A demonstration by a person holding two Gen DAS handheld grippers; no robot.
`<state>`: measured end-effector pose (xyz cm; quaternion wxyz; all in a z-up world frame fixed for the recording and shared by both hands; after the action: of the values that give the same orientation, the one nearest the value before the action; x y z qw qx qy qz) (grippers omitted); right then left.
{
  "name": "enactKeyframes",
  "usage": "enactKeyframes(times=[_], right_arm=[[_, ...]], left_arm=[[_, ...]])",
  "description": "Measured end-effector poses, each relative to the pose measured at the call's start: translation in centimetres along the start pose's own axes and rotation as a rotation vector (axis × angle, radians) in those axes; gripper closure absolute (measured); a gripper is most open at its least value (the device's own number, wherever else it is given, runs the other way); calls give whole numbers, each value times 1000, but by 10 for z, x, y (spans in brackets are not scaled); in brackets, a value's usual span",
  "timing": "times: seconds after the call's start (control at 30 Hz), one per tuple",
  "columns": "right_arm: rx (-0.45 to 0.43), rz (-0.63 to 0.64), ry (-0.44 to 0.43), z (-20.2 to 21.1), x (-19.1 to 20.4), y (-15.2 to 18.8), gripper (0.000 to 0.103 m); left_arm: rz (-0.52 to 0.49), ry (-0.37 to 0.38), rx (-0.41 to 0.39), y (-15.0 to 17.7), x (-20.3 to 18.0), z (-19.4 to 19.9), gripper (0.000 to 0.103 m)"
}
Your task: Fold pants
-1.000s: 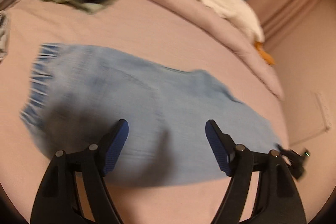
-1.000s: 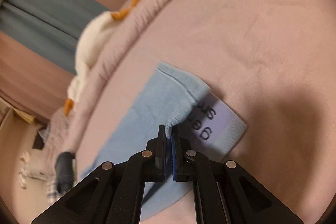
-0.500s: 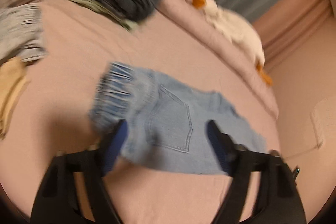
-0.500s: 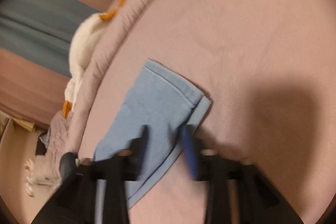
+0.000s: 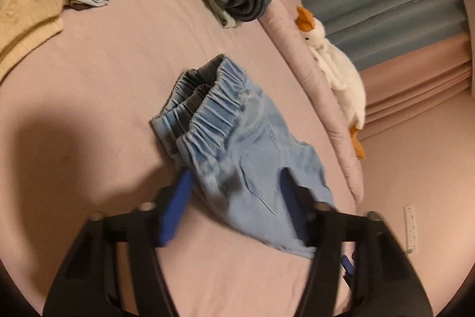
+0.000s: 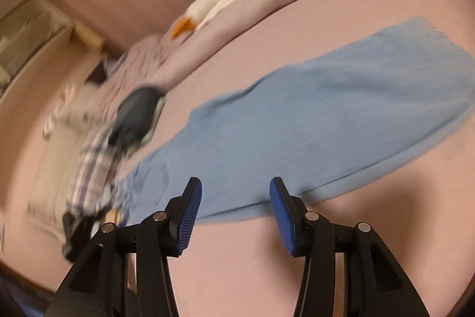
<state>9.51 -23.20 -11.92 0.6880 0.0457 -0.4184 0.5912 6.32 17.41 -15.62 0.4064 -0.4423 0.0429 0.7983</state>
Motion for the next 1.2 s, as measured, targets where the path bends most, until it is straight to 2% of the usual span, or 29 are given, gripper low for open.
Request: enactKeyframes(times=[0.07, 0.13, 0.2, 0.27, 0.33, 0.4, 0.43, 0.47, 0.5, 0.53, 0.57, 0.63, 0.73, 0.8, 0.87, 0.9, 1.03, 1.13, 1.2], right_arm=[[39, 57, 7, -20, 21, 1, 55], [66, 130, 39, -37, 38, 2, 55], [81, 215, 73, -54, 56, -2, 55], [96, 274, 76, -69, 71, -5, 55], [105, 293, 77, -78, 76, -5, 55], [145, 300, 88, -92, 71, -1, 55], [180, 300, 114, -103, 67, 4, 55], [224, 298, 154, -111, 61, 10, 55], [277, 310, 182, -120, 57, 18, 54], [280, 357, 200, -123, 59, 22, 53], [280, 404, 211, -122, 63, 23, 52], [309, 446, 196, -117, 73, 21, 52], [269, 478, 154, -107, 89, 9, 52], [202, 520, 171, -105, 99, -1, 52], [177, 507, 190, -113, 100, -5, 52], [177, 488, 201, -121, 98, -5, 52], [264, 448, 207, -157, 91, 16, 51], [250, 515, 219, -150, 95, 21, 51], [254, 489, 206, -138, 92, 15, 51]], left_arm=[[5, -32, -31, -6, 4, -1, 88], [4, -11, -87, -13, 1, 9, 90], [-17, -21, -132, -17, -4, 16, 91], [-28, -23, -147, -21, -8, 20, 91], [-41, -38, -126, -22, -6, 17, 90], [-56, -125, -79, -19, 5, 4, 89], [-55, -156, -53, -18, 11, -4, 88], [-54, -178, -25, -16, 18, -10, 79], [-54, -210, -11, -16, 24, -12, 60], [-53, -235, -18, -17, 28, -8, 51], [-66, -240, -27, -19, 27, 0, 46], [-112, -267, -42, -20, 19, 11, 48], [-255, -346, -136, -20, -8, 32, 44], [-330, -347, -186, -18, -33, 34, 23], [-393, -326, -189, -16, -54, 24, 20], [-426, -314, -166, -13, -65, 13, 20], [-511, -285, -60, -2, -87, -38, 20], [-566, -290, 24, 12, -92, -76, 21], [-589, -277, 49, 18, -93, -89, 21]])
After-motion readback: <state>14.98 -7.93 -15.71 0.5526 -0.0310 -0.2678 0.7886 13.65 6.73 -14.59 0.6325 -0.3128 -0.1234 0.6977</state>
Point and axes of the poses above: each gripper's, at about its wrist camera, not at the fingertips, and z roughly against the way its jaws point, x to its left, y to its underside, the point moved 5 cm from there along -z, roughly the way its jaws point, and after that the axes turned 3 degrees about x, right-handed, at the moved point
